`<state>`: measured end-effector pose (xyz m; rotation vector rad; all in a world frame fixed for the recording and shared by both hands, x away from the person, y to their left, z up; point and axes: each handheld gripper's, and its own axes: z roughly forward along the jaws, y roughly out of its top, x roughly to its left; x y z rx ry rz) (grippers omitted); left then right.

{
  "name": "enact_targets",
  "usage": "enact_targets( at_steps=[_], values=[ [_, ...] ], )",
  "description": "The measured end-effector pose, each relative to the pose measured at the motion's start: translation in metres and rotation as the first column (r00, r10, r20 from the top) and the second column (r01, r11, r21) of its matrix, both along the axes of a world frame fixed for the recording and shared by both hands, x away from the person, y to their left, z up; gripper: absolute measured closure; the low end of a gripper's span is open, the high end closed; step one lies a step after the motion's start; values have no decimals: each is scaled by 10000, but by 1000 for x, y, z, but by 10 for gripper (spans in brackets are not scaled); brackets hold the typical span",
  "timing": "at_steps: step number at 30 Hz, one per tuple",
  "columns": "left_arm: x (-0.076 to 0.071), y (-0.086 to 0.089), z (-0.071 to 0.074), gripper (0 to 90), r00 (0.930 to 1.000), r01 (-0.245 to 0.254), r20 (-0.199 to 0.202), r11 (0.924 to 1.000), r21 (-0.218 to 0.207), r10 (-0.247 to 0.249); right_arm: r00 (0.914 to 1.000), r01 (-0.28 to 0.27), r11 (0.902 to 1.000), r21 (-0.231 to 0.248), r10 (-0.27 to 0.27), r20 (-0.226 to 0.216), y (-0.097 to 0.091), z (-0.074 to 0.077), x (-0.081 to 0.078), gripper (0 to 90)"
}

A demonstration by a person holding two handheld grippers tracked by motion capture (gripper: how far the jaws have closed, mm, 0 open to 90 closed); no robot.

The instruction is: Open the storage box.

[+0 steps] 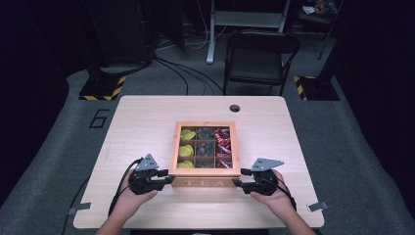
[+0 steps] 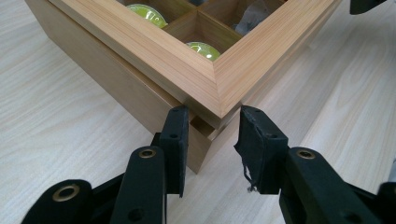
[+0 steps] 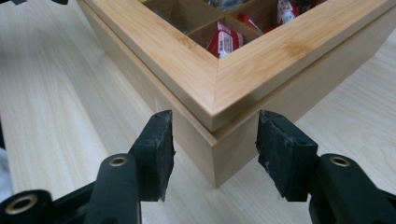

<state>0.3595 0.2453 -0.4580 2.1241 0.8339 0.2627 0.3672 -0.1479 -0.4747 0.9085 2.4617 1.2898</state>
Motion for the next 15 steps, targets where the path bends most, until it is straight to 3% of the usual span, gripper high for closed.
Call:
enact_targets(
  at_steps=[5,9,15],
  values=[
    [0,0,0,636,10000,2,-2,10000,5,-2,9990,214,9998,-5,-213,393,3,1,0,472],
    [0,1,0,636,10000,31,-92,9999,-107,-32,9990,312,9993,206,-318,298,4,3,1,475],
    [1,1,2,619,9999,4,152,9997,-263,0,9994,192,9995,234,-199,289,4,8,2,473]
  ],
)
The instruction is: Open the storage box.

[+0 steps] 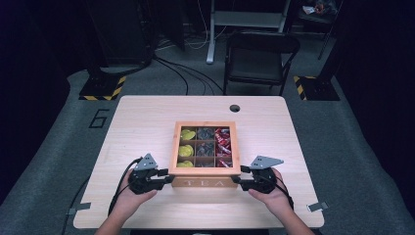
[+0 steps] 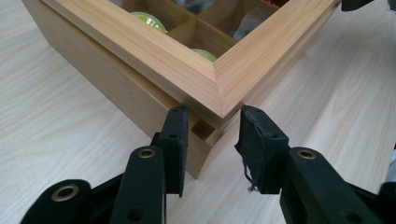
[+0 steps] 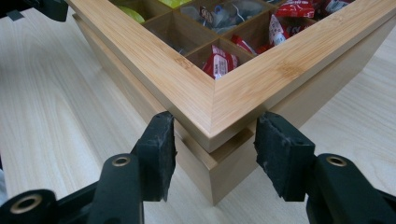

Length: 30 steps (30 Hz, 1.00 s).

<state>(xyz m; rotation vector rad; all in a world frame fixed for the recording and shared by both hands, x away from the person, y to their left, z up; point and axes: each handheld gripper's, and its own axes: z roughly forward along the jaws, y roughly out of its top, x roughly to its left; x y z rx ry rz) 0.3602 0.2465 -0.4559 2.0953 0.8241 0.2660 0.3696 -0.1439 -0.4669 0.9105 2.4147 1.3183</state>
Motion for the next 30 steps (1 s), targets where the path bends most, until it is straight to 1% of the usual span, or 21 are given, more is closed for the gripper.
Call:
enact_targets(
  at_steps=[1,3,4,5,6,8,11,12,13,14,15,16,18,20,21,22,23,24,25,28,30],
  values=[
    [0,0,1,589,10000,-47,79,10000,-80,48,10000,82,10000,24,-82,-49,0,1,0,473],
    [1,0,3,544,9998,-4,175,10000,-52,5,9999,103,9999,124,-102,-104,0,3,0,473],
    [1,0,4,537,9997,-29,233,10000,-93,32,10000,32,9999,137,-31,-80,-1,5,1,473],
    [1,0,5,534,9997,-19,245,10000,-54,21,9998,131,9997,191,-128,-166,-1,6,0,473],
    [2,1,6,528,9993,0,362,10000,2,-1,9998,99,9997,227,-95,-191,-1,7,1,474],
    [3,0,6,517,9990,32,450,10000,8,-33,9995,132,9996,241,-124,-292,-1,10,1,476],
    [5,0,7,494,9980,74,622,9998,198,-86,9991,104,9998,193,-96,-423,-1,15,3,477],
    [5,-1,6,489,9978,-8,658,9999,121,0,9985,199,9995,254,-185,-515,-1,17,2,478],
    [7,0,7,489,9979,10,644,9998,186,-22,9984,185,9994,300,-168,-533,-2,19,3,479],
    [8,0,6,489,9973,-106,728,9999,111,97,9982,187,9994,298,-170,-577,-2,21,3,480],
    [10,0,7,489,9975,-94,697,9999,85,88,9981,202,9991,368,-180,-595,-3,23,4,481],
    [11,0,7,489,9970,-169,759,9998,41,165,9978,240,9990,378,-215,-633,-3,25,4,482],
    [14,0,8,489,9961,-230,856,9997,89,222,9976,215,9986,475,-182,-672,-4,29,6,482],
    [17,0,10,478,9955,-237,923,9996,125,225,9972,203,9988,456,-169,-734,-4,32,7,486],
    [19,0,12,468,9954,-153,953,9997,198,133,9969,215,9985,498,-176,-769,-4,34,7,487],
    [20,-1,12,468,9940,-157,1090,9996,239,130,9966,171,9984,534,-127,-813,-5,35,8,487],
    [20,-1,12,467,9937,-145,1114,9995,281,113,9961,194,9983,552,-146,-866,-5,36,9,487],
    [21,-2,13,467,9943,-113,1063,9995,291,81,9955,187,9984,542,-136,-936,-5,38,10,488],
    [22,-2,14,466,9936,-109,1123,9994,315,73,9958,143,9989,443,-102,-909,-5,39,10,492],
    [22,-3,16,468,9912,-200,1310,9996,207,171,9955,114,9989,451,-71,-948,-6,43,12,501],
    [22,-3,19,474,9898,-246,1406,9996,101,229,9953,119,9984,553,-65,-967,-7,45,13,503]
  ],
)
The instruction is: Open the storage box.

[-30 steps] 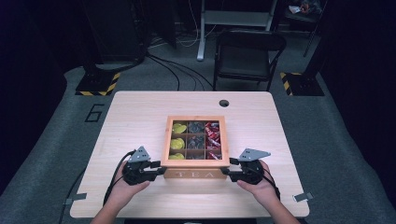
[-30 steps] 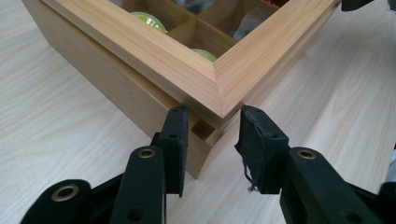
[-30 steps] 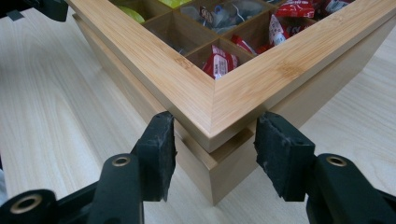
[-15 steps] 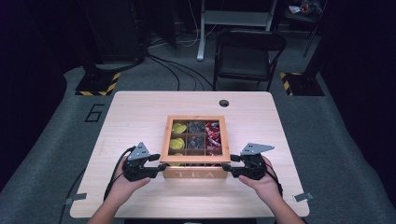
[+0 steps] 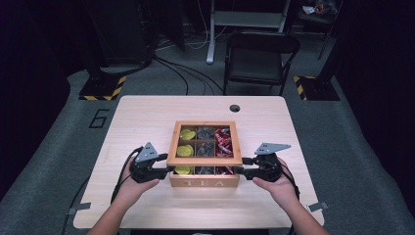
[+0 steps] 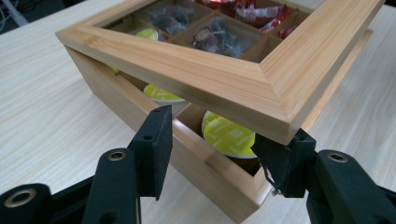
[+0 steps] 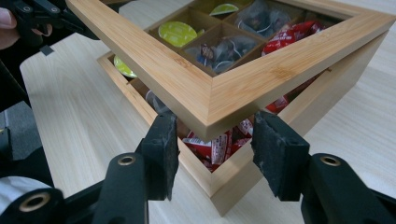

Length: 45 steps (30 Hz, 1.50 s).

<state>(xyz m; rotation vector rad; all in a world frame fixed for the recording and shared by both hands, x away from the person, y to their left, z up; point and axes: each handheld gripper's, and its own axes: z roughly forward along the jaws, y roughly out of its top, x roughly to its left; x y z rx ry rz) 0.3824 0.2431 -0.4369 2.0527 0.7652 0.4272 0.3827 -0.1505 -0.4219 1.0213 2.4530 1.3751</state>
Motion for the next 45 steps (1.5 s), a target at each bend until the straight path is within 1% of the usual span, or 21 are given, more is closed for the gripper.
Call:
enact_targets(
  at_steps=[2,4,7,8,10,12,15,17,21,22,24,26,27,29,33,34,37,41,43,44,45],
  values=[
    [0,0,3,480,10000,-16,63,10000,-59,16,10000,37,9999,140,-38,71,-1,1,1,503],
    [1,0,6,482,10000,-24,63,10000,-4,24,9999,35,9997,260,-39,153,-2,2,2,503],
    [1,-1,8,483,10000,-39,90,10000,43,38,9998,4,9994,335,-11,201,-2,1,3,474],
    [1,0,10,482,10000,35,18,10000,61,-35,9999,-39,9995,299,35,142,-1,1,3,467],
    [1,-1,11,485,10000,27,74,10000,21,-28,9999,8,9999,170,-10,147,-1,-1,4,465],
    [2,-1,14,488,10000,65,2,10000,46,-65,9997,57,9999,92,-59,227,-2,-2,5,462],
    [4,0,16,488,9999,93,-99,9999,-57,-93,9975,324,9995,27,-325,633,-5,1,6,441],
    [6,0,18,488,9999,93,-128,9999,-76,-94,9956,381,9993,2,-379,860,-7,2,9,423],
    [7,1,21,488,9995,120,-283,9999,-96,-123,9959,281,9992,-278,-256,865,-8,5,15,403],
    [8,1,22,487,9996,100,-276,9999,-95,-103,9953,256,9991,-336,-224,944,-7,5,17,402],
    [9,1,24,487,9991,66,-407,9997,-231,-75,9951,247,9991,-356,-212,970,-6,7,18,401],
    [10,1,26,488,9989,48,-472,9997,-255,-60,9935,155,9992,-372,-112,1135,-5,8,19,400],
    [10,1,27,488,9986,37,-518,9996,-266,-50,9941,168,9993,-348,-129,1081,-5,9,19,400],
    [11,1,29,487,9985,-1,-544,9996,-294,-15,9923,145,9993,-336,-102,1238,-4,11,20,401],
    [12,1,33,482,9997,-14,-232,9998,-198,10,9916,200,9995,-261,-165,1282,-5,15,21,403],
    [12,1,34,482,9999,-47,-124,9998,-205,44,9923,249,9995,-215,-221,1220,-5,16,21,404],
    [14,2,37,477,10000,-38,-45,9996,-285,37,9915,247,9994,-233,-215,1287,-5,21,23,414],
    [17,2,41,461,9995,-37,303,9993,-372,49,9904,287,9995,-132,-267,1355,-5,27,25,423],
    [18,2,43,460,9996,8,283,9995,-305,1,9899,318,9995,-60,-306,1386,-5,29,27,423],
    [19,2,45,461,9990,-27,450,9997,-263,38,9897,317,9995,-19,-311,1401,-5,30,28,423],
    [20,2,47,461,9989,8,472,9998,-190,1,9896,300,9995,-20,-295,1406,-5,31,28,423]
  ],
)
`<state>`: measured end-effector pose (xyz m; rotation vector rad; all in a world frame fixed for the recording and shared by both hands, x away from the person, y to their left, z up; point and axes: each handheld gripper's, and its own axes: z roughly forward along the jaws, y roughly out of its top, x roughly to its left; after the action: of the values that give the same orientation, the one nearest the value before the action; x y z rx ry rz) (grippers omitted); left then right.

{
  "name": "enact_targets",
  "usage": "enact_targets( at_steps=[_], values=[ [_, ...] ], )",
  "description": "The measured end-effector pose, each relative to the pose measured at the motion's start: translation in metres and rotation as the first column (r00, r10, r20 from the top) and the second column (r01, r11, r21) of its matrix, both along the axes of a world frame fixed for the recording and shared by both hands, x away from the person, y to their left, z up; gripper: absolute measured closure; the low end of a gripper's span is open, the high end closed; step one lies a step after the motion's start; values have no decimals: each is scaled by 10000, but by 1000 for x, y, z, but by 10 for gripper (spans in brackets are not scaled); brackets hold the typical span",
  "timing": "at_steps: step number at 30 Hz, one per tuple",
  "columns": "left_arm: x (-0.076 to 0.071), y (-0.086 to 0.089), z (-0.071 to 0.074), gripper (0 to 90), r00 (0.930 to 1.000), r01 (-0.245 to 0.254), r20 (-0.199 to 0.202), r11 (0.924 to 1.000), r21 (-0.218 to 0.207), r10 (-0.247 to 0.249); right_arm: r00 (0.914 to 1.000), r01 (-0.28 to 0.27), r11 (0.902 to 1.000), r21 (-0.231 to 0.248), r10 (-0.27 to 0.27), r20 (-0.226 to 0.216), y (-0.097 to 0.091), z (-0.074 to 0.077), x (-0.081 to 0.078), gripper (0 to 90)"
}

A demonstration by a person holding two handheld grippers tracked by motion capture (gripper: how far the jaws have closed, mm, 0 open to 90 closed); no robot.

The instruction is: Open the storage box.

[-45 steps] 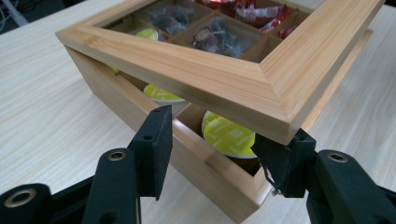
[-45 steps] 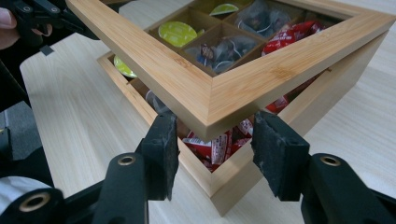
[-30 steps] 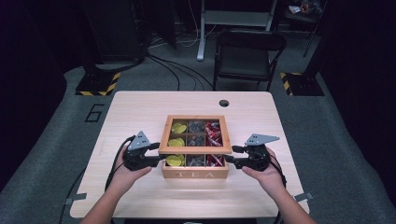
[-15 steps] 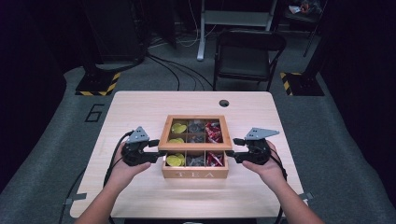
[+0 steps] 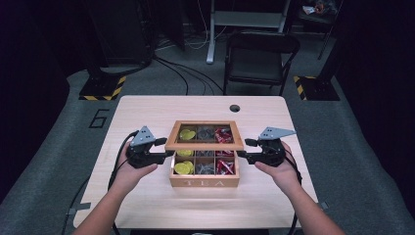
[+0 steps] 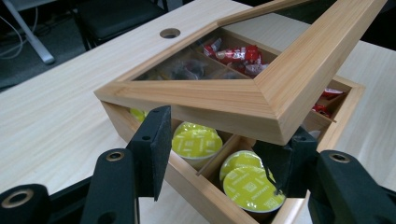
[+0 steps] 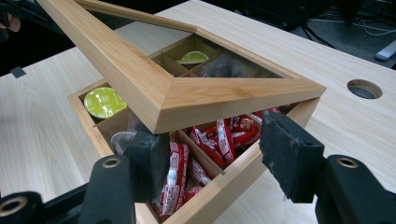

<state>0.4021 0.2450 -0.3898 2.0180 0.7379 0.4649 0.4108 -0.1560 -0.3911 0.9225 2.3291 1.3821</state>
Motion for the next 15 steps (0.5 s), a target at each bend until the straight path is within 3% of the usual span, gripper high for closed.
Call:
enact_targets(
  at_steps=[7,15],
  values=[
    [2,0,6,467,9995,-101,304,9999,-47,103,9999,4,9998,180,-6,113,-1,5,4,423],
    [8,-1,14,506,9993,107,365,9999,-16,-106,9998,58,9999,-85,-57,183,-1,8,12,437]
  ],
)
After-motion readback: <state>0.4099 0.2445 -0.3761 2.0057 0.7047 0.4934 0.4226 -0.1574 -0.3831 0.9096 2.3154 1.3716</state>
